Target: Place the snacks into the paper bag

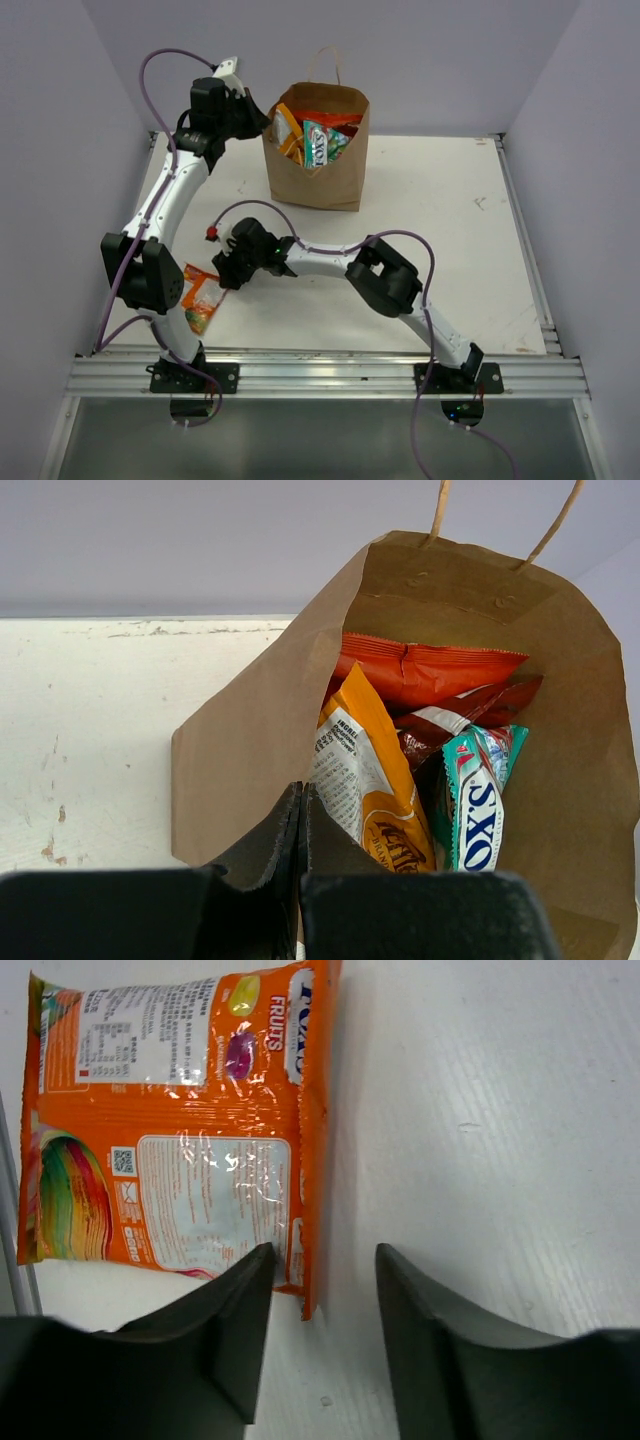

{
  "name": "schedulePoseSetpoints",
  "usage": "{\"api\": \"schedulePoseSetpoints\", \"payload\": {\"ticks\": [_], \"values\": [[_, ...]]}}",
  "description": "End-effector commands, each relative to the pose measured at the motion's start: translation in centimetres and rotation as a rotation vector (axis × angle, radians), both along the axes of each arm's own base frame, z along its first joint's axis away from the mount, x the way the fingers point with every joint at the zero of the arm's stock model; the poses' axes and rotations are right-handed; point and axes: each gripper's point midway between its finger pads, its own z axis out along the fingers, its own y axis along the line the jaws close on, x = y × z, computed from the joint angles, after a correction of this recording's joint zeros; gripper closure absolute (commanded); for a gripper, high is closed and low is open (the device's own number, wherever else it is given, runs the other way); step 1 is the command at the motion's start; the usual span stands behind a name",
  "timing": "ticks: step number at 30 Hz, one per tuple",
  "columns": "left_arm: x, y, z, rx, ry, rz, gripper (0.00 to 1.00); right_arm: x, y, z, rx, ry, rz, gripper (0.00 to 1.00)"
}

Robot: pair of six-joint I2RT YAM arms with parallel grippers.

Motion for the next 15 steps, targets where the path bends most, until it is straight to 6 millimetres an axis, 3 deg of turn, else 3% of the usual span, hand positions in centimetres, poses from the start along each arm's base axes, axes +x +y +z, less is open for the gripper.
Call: {"api": "schedulePoseSetpoints", "payload": {"ticks": [1,2,4,5,6,12,15], "values": [[0.7,0.3,2.3,-0.003,-0.068,0.008,1.00,-0.9,-1.5,-4.1,-0.068,0.148,-0.005,0.53],[0.7,0.3,2.3,-0.003,-0.070,0.006,1.00,-1.1,-1.2,-3.9,-0.066,0.163,0.011,0.64],[0.8,0.3,2.2,-0.002,-0.068,0.008,1.00,-1.5,-1.4,-4.9,-0.085,0.198,0.026,0.75],[0.8,0.3,2.2,-0.002,-0.068,0.009,1.00,-1.6,-1.4,-4.9,-0.083,0.205,0.032,0.91],[0.9,0.3,2.2,-0.002,-0.068,0.008,1.00,-1.7,-1.4,-5.0,-0.085,0.208,0.035,1.00],[0.9,0.3,2.1,0.001,-0.066,0.009,1.00,-1.6,-2.6,-5.6,-0.128,0.188,0.024,1.00],[1.0,0.4,2.2,0.002,-0.068,0.010,1.00,-0.5,-4.3,-3.8,-0.176,0.121,-0.012,1.00]]}}
